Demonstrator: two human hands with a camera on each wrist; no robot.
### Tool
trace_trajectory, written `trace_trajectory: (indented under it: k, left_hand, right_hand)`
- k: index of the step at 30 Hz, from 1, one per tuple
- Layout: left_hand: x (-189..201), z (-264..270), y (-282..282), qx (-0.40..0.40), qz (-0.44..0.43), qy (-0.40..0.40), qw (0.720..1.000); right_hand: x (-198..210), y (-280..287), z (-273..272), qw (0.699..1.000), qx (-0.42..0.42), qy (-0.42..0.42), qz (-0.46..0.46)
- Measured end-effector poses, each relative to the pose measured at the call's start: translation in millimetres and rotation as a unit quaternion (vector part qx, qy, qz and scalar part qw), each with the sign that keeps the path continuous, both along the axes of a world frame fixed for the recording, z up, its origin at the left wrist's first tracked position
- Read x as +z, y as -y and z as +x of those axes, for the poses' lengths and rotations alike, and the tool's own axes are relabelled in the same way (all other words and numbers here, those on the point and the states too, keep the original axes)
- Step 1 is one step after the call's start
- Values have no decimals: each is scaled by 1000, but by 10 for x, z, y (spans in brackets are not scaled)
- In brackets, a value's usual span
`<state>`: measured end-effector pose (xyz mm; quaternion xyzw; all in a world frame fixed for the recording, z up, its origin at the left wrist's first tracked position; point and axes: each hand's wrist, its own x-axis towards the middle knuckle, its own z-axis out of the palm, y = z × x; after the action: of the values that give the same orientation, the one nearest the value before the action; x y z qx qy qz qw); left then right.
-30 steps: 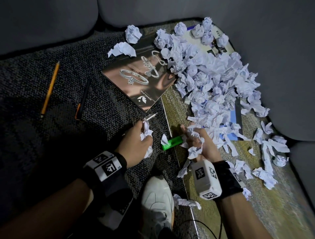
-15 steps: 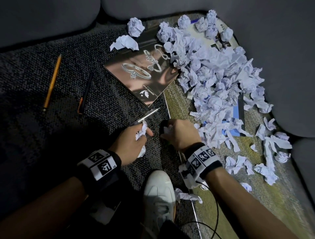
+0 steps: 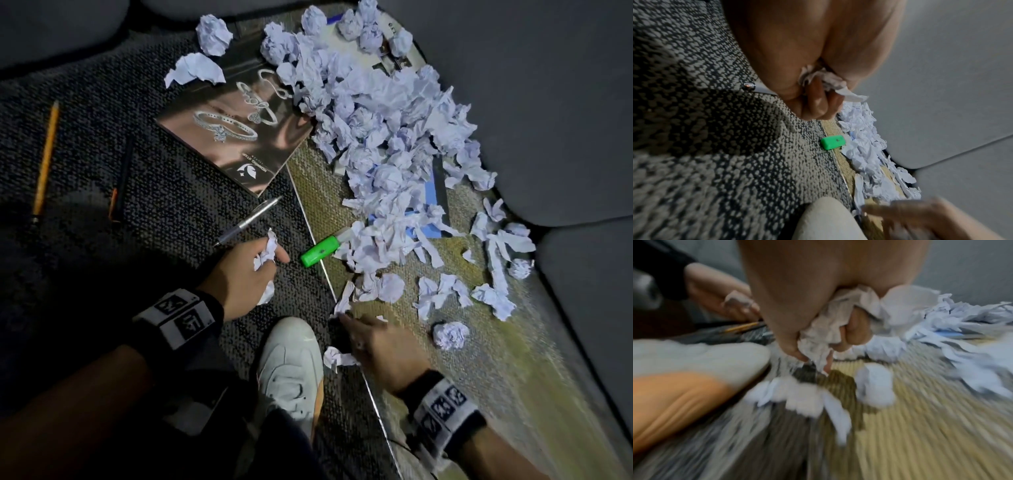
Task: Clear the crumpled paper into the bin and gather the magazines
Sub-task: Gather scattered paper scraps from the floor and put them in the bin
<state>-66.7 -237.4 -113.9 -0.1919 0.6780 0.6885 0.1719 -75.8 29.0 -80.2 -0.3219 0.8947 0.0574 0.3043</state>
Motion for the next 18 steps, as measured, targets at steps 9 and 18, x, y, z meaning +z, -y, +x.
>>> trace_trajectory:
  k: [9, 18]
  left_hand:
    - [109, 22, -168, -33, -7, 7, 999]
    - [114, 108, -65, -23, -22, 13, 999]
  right_hand:
    - [-279, -240, 519, 989, -41, 87, 111]
    - [-263, -448, 617, 991, -14, 124, 53]
